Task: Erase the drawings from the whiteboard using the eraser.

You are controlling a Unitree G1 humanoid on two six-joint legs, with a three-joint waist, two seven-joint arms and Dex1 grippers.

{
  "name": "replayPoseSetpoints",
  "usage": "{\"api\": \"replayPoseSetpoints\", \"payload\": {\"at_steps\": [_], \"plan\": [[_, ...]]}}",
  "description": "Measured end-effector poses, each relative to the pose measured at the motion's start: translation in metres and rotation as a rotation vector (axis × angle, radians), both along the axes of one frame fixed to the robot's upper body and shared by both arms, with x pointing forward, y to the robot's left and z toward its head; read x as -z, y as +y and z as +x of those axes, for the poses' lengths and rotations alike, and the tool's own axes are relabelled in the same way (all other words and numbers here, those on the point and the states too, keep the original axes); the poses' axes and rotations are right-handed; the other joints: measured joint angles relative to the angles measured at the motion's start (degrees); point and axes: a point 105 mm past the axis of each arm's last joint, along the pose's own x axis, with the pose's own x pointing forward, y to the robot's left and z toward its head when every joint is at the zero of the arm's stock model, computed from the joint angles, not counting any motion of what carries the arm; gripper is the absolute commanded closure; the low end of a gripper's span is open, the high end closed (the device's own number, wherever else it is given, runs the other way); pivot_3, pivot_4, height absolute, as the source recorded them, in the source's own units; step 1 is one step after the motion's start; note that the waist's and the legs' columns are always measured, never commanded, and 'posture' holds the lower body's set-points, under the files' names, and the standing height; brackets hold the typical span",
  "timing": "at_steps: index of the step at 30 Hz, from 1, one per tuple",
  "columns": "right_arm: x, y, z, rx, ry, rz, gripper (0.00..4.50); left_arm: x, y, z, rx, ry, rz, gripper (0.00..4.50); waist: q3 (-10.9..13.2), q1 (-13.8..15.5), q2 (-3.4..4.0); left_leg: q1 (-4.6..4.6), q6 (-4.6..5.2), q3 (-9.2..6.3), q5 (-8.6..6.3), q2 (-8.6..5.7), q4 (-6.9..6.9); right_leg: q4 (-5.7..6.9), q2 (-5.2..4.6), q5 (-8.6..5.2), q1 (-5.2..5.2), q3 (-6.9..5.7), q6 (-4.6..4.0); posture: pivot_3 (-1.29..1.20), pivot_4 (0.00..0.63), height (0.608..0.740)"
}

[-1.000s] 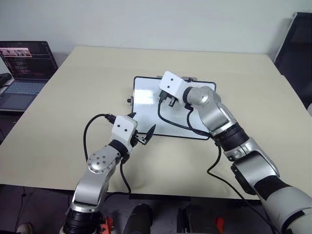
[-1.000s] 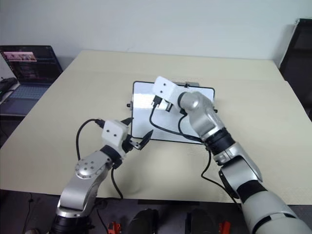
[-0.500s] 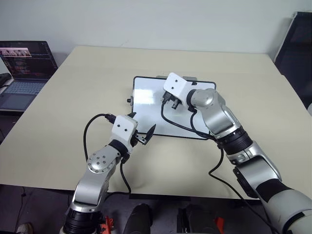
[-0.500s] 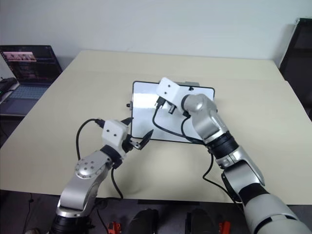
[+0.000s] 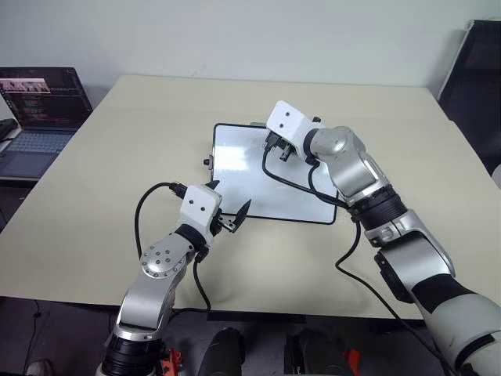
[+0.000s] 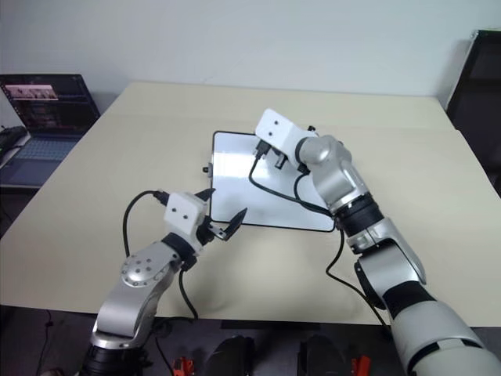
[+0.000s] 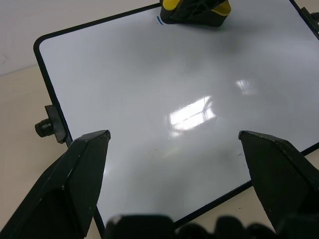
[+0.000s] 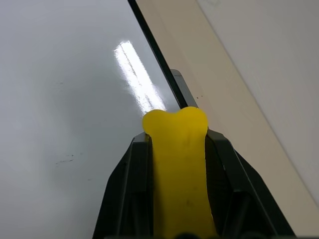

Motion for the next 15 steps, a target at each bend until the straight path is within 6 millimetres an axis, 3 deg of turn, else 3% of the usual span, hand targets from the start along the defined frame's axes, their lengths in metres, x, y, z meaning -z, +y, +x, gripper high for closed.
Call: {"api": "replayPoseSetpoints", "payload": {"at_steps": [15], "plan": [[0.015,0.0,-0.013,-0.027,0.205,0.062,3.42,0.001,-0.002,0.0,0.004,0.002,-0.005,0.0,0.0,0.01,0.0,-0.03,0.0,-0.02,0.0,0.0,-0.02,-0.04,0.0,0.0,-0.02,0.0,0.0,0.0,0.15,0.74]]}}
